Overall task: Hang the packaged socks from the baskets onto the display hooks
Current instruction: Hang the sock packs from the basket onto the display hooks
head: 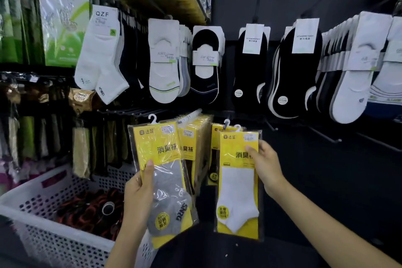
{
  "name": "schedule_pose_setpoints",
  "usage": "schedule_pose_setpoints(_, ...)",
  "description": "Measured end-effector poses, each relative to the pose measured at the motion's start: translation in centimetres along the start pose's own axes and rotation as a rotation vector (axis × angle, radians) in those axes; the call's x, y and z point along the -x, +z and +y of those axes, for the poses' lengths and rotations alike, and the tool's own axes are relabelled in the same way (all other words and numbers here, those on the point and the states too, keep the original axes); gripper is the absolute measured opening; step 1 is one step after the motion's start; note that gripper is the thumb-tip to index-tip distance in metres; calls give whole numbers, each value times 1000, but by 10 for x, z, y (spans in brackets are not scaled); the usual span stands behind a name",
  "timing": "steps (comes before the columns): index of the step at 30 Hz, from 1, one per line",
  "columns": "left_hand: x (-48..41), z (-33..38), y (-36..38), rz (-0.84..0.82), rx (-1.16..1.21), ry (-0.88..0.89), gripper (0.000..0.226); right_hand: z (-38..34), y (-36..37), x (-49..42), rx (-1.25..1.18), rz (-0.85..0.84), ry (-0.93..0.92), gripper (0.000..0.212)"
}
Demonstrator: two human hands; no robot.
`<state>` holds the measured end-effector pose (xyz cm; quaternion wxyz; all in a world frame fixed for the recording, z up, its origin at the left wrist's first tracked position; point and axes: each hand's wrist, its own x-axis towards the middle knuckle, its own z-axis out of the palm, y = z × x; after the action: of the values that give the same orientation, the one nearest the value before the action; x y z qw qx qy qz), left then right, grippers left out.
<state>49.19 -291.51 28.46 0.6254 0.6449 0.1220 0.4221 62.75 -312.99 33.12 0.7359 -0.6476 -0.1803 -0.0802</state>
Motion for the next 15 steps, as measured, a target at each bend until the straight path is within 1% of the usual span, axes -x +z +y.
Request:
schedule_pose_setpoints(3, -1, 0, 0, 17, 4, -14, 48, 4, 15, -10, 64, -71, -38, 18)
schedule_pose_setpoints(5, -2, -2, 0, 31, 18, -29, 48, 11, 23, -16, 70, -79, -30, 19)
schedule_pose_setpoints(8, -3, -3, 0, 37, 6, -33, 50, 21, 31, -27, 68, -18, 16, 18)
schedule_pose_setpoints(12, -4, -5, 1, 54, 24, -61, 51, 37, 33, -46, 69, 85, 116, 5)
schedule_pose_setpoints(13, -5, -6, 1, 54, 25, -59, 51, 42, 32, -50, 87, 117, 146, 9)
schedule_pose_setpoints(15, -5, -7, 1, 49, 30, -66, 51, 53, 29, -58, 113, 191, 213, 25)
